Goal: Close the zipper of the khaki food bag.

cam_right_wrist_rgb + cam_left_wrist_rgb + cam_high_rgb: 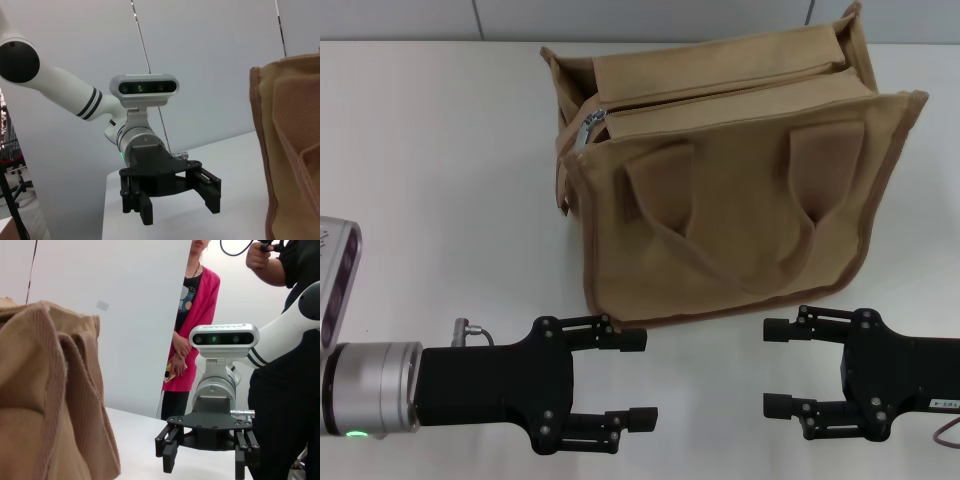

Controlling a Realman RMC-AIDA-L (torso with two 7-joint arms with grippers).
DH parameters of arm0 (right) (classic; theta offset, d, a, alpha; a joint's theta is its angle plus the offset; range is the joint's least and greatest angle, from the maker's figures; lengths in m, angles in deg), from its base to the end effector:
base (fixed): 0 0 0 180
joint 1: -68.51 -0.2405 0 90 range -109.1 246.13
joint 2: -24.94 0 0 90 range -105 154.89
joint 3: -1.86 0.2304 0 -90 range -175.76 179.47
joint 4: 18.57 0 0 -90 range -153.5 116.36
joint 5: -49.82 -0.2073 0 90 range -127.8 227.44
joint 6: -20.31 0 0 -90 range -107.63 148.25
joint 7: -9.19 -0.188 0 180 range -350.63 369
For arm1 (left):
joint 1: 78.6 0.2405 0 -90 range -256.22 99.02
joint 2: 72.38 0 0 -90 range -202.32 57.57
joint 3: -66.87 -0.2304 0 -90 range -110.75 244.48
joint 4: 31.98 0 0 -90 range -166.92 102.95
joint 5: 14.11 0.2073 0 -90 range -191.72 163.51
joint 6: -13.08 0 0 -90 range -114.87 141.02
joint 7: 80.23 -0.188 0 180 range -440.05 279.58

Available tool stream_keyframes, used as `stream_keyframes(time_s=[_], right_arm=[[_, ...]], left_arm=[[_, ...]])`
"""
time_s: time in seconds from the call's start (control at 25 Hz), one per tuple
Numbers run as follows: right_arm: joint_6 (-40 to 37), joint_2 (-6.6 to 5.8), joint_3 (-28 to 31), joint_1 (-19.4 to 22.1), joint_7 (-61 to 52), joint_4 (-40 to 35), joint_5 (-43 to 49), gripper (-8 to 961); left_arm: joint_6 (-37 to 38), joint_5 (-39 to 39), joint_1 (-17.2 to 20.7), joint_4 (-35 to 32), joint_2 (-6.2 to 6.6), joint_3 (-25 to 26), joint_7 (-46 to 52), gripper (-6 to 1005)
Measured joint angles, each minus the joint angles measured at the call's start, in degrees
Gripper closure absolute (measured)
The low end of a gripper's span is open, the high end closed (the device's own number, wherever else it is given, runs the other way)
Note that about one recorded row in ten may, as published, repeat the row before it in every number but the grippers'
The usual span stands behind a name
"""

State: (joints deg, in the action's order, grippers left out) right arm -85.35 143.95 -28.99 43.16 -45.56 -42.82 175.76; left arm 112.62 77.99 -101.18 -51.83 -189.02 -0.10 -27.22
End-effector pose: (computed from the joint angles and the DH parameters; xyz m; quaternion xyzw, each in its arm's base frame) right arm 0.2375 0.2333 -0.0518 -0.9438 0.1256 0.3052 0.0202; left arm -0.2201 0.2233 -0.0719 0.9364 0.1098 0.3333 0.0029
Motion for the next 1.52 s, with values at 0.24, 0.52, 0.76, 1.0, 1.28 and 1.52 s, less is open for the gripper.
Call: stream_keyframes(time_s=[0.24, 0.52, 0.76, 1.0, 1.28, 1.52], right_arm=[[0.02, 0.00, -0.05, 0.04, 0.00, 0.00, 0.00, 192], [0.02, 0.00, 0.00, -0.27, -0.01, 0.00, 0.00, 191], [0.02, 0.00, 0.00, -0.38, -0.01, -0.04, 0.00, 191], [0.02, 0.00, 0.00, -0.40, -0.01, -0.02, 0.01, 191], [0.02, -0.04, 0.00, -0.40, 0.00, -0.15, 0.01, 192], [0.07, -0.09, 0.00, -0.34, 0.04, -0.26, 0.01, 192]], left_arm=[[-0.11, 0.02, -0.04, 0.12, 0.02, 0.00, 0.30, 241], [-0.08, 0.00, 0.15, 0.20, 0.09, 0.00, 0.25, 242], [-0.18, -0.08, 0.23, 0.30, 0.11, 0.00, 0.24, 242], [-0.23, -0.19, 0.32, 0.36, 0.10, 0.00, 0.22, 241], [0.56, -0.26, 0.37, 0.38, 0.10, 1.71, 0.10, 241], [8.20, -0.46, 0.37, 0.07, -0.68, 11.59, -0.16, 241]])
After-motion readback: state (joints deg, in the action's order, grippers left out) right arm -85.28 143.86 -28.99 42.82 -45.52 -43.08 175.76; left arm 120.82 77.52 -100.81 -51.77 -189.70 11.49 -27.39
